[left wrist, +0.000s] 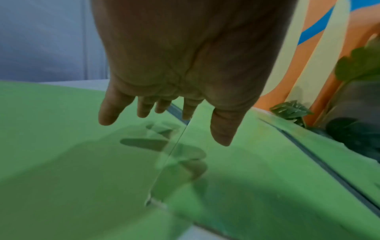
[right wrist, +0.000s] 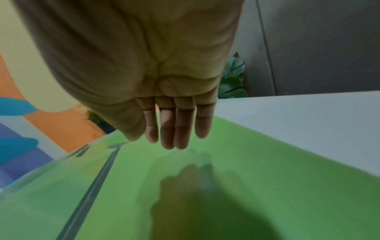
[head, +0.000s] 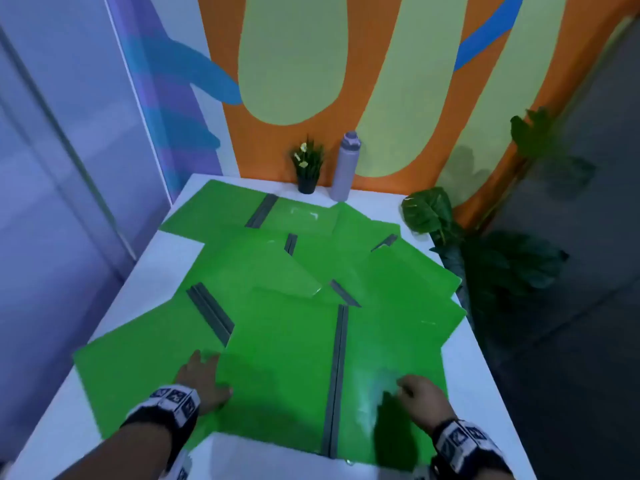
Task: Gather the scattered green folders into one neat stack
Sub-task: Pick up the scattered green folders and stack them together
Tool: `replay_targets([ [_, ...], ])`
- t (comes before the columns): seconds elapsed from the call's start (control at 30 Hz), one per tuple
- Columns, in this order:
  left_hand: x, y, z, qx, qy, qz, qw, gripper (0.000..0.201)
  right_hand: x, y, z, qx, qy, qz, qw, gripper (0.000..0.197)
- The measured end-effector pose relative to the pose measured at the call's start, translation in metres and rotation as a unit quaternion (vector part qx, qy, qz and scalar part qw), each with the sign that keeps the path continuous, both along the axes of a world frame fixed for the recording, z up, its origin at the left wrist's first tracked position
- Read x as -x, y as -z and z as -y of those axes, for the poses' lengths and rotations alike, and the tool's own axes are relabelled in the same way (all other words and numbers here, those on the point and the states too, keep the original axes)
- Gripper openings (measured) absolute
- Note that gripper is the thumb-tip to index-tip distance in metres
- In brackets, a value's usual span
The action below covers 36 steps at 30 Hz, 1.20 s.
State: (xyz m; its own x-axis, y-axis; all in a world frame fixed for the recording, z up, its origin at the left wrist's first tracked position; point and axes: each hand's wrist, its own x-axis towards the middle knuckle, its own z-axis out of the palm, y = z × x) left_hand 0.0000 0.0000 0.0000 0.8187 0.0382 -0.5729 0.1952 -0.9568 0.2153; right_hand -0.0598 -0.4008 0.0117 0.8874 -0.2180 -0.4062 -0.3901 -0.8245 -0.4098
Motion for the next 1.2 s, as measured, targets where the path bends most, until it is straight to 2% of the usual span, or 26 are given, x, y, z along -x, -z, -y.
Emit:
replay_targets([
  [0.1, 0.006, 0.009, 0.001, -0.006, -0.017, 0.006, 1.000, 0.095, -0.008, 0.007, 0.007, 0.081, 0.065, -0.036, 0.994, 0.044],
  [0.17, 0.011, 0.014, 0.004, -0.003, -0.025, 0.038, 0.999, 0.094, -0.010, 0.006, 0.017, 0.125, 0.116, -0.066, 0.983, 0.047],
  [0.27, 0.014, 0.020, 0.009, 0.022, -0.053, 0.039, 0.998, 0.089, -0.008, 0.015, 0.031, 0.102, 0.168, -0.094, 0.976, 0.052],
  [0.4, 0.006, 0.020, 0.009, 0.096, -0.128, 0.008, 0.987, 0.086, -0.011, 0.025, 0.033, 0.086, 0.190, -0.095, 0.973, 0.063],
  [0.47, 0.007, 0.015, 0.007, 0.135, -0.165, -0.014, 0.977, 0.073, -0.013, 0.028, 0.033, 0.107, 0.182, -0.102, 0.972, 0.069],
  [0.53, 0.009, 0.006, 0.009, 0.182, -0.185, -0.003, 0.966, 0.054, -0.015, 0.029, 0.031, 0.108, 0.175, -0.105, 0.973, 0.070],
  [0.67, 0.013, -0.034, 0.012, 0.352, -0.226, 0.043, 0.907, 0.037, -0.017, 0.026, 0.027, 0.086, 0.155, -0.100, 0.979, 0.067],
  [0.73, 0.014, -0.064, 0.008, 0.437, -0.229, 0.049, 0.868, 0.032, -0.019, 0.023, 0.027, 0.047, 0.163, -0.069, 0.983, 0.069],
  [0.83, 0.010, -0.097, -0.007, 0.536, -0.240, 0.070, 0.806, 0.041, -0.028, 0.012, 0.026, -0.050, 0.167, 0.004, 0.985, 0.070],
  [0.87, 0.007, -0.104, -0.013, 0.564, -0.238, 0.087, 0.786, 0.043, -0.032, 0.008, 0.025, -0.095, 0.173, 0.025, 0.980, 0.070],
  [0.93, 0.002, -0.116, -0.026, 0.628, -0.236, 0.108, 0.733, 0.032, -0.041, -0.001, 0.019, -0.199, 0.197, 0.049, 0.959, 0.070],
  [0.97, -0.002, -0.119, -0.032, 0.651, -0.234, 0.110, 0.714, 0.040, -0.045, -0.006, 0.015, -0.251, 0.215, 0.055, 0.942, 0.070],
  [1.03, -0.005, -0.121, -0.039, 0.671, -0.225, 0.105, 0.698, 0.062, -0.051, -0.012, 0.006, -0.345, 0.244, 0.060, 0.904, 0.066],
  [1.07, -0.006, -0.119, -0.042, 0.675, -0.223, 0.112, 0.695, 0.062, -0.054, -0.014, 0.003, -0.380, 0.248, 0.057, 0.889, 0.063],
  [1.13, -0.003, -0.120, -0.040, 0.680, -0.220, 0.115, 0.690, 0.048, -0.056, -0.021, -0.005, -0.432, 0.231, 0.053, 0.870, 0.056],
  [1.2, 0.000, -0.121, -0.035, 0.662, -0.234, 0.132, 0.700, 0.035, -0.057, -0.032, -0.014, -0.469, 0.194, 0.049, 0.860, 0.050],
])
